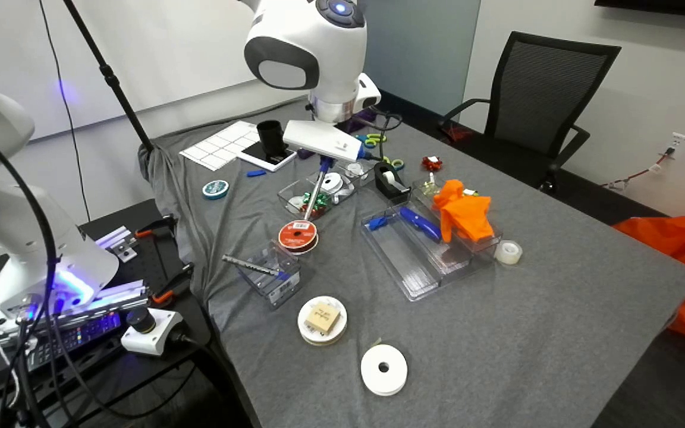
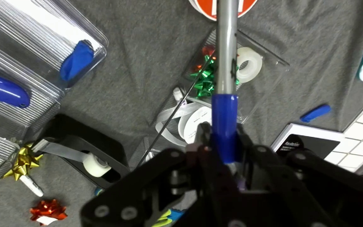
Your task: Remove the blue marker from the container on the back left side of the table and put it in the container at the front.
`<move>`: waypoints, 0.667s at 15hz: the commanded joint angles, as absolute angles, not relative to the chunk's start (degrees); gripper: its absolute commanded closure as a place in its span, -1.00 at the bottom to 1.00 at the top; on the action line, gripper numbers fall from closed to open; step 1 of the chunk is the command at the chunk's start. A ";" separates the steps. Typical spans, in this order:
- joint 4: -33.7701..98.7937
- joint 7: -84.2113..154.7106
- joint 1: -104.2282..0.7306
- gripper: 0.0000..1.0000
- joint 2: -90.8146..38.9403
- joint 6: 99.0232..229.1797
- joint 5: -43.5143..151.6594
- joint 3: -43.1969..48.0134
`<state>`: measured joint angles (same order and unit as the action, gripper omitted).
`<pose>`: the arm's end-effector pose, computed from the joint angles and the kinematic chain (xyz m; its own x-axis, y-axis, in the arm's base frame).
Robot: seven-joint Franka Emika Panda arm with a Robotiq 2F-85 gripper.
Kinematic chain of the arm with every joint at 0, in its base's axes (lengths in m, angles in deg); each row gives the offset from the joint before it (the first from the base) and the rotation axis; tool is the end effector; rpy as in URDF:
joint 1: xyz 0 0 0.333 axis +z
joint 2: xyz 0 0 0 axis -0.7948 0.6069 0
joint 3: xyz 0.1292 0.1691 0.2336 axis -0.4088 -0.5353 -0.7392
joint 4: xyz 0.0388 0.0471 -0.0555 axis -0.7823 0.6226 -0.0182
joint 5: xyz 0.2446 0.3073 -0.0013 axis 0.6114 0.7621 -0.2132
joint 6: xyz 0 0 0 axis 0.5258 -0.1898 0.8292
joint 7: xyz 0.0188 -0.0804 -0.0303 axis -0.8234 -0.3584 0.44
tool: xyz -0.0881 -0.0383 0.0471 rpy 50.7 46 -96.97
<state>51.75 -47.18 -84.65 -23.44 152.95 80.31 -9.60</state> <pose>0.5550 -0.2327 0.3058 0.7599 0.5767 0.2999 0.6447 -0.7276 -0.2345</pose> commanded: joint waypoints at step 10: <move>58.06 -54.15 -75.60 0.91 -28.58 153.37 80.60 -0.97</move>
